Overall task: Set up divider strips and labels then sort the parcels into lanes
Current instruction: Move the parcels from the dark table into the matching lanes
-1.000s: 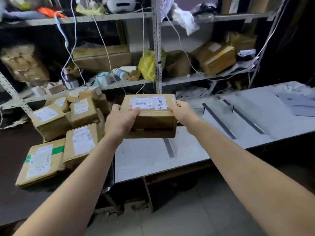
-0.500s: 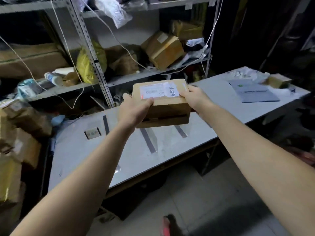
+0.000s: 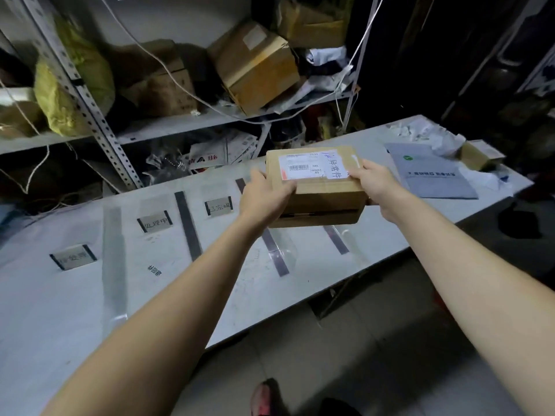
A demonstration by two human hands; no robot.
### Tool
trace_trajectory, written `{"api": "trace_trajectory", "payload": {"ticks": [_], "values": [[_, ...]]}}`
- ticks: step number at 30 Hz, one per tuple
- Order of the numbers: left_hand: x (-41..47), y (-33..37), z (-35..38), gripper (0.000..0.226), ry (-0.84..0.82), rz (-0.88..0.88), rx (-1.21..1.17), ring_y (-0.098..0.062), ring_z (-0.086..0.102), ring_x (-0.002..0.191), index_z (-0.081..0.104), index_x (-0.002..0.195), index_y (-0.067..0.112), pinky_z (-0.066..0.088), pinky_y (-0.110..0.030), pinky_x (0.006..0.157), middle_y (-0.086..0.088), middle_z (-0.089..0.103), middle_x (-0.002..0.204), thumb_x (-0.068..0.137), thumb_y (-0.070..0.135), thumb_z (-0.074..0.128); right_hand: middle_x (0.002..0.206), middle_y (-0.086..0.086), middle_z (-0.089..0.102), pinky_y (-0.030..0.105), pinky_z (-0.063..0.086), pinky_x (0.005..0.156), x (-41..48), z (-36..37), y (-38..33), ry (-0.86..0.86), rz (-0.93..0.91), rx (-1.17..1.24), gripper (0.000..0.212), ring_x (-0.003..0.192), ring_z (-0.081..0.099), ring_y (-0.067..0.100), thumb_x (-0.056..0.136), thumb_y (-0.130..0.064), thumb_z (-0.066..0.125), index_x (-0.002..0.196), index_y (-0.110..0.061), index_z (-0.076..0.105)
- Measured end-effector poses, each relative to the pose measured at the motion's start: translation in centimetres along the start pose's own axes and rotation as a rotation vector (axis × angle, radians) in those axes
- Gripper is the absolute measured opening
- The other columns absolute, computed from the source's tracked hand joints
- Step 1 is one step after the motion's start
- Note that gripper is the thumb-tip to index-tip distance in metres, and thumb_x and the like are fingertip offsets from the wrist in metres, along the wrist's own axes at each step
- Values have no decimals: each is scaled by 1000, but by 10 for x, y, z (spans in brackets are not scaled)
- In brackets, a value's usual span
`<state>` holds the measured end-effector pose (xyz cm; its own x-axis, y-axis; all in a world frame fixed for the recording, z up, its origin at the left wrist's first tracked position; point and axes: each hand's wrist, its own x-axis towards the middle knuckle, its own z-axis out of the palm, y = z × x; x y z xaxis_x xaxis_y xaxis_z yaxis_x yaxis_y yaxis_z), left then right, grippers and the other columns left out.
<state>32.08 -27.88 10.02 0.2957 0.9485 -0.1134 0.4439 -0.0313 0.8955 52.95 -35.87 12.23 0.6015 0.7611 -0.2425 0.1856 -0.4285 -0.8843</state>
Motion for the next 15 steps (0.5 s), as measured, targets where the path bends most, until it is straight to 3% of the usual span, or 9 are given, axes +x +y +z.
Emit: {"api": "trace_trajectory", "payload": {"ticks": [5, 9, 13, 15], "values": [[32, -6, 38, 74, -18, -76, -11, -23, 63, 104, 46, 116, 18, 58, -48, 88, -2, 61, 114, 61, 64, 66, 126, -2, 67, 31, 52, 81, 66, -10, 25, -78, 26, -12, 43, 106, 63, 18, 104, -27, 50, 146, -24, 55], [45, -12, 70, 53, 61, -97, -28, -12, 59, 101, 45, 118, 15, 58, -41, 88, 4, 57, 110, 85, 46, 72, 129, -5, 66, 31, 49, 88, 112, -16, 37, -188, 1, -14, 44, 112, 61, 17, 103, -26, 51, 146, -26, 55], [53, -21, 92, 52, 96, -198, -70, -16, 61, 104, 43, 121, 16, 59, -41, 88, 1, 58, 114, 88, 45, 72, 128, -5, 64, 33, 50, 94, 142, -19, 43, -307, -27, -41, 43, 111, 59, 16, 105, -25, 50, 148, -24, 51], [55, -25, 95, 51, 119, -230, -70, -14, 61, 102, 44, 121, 16, 58, -35, 81, 1, 57, 114, 89, 45, 71, 127, -5, 63, 33, 51, 92, 151, -17, 46, -362, -43, -61, 42, 112, 59, 17, 106, -25, 50, 148, -24, 50]]}}
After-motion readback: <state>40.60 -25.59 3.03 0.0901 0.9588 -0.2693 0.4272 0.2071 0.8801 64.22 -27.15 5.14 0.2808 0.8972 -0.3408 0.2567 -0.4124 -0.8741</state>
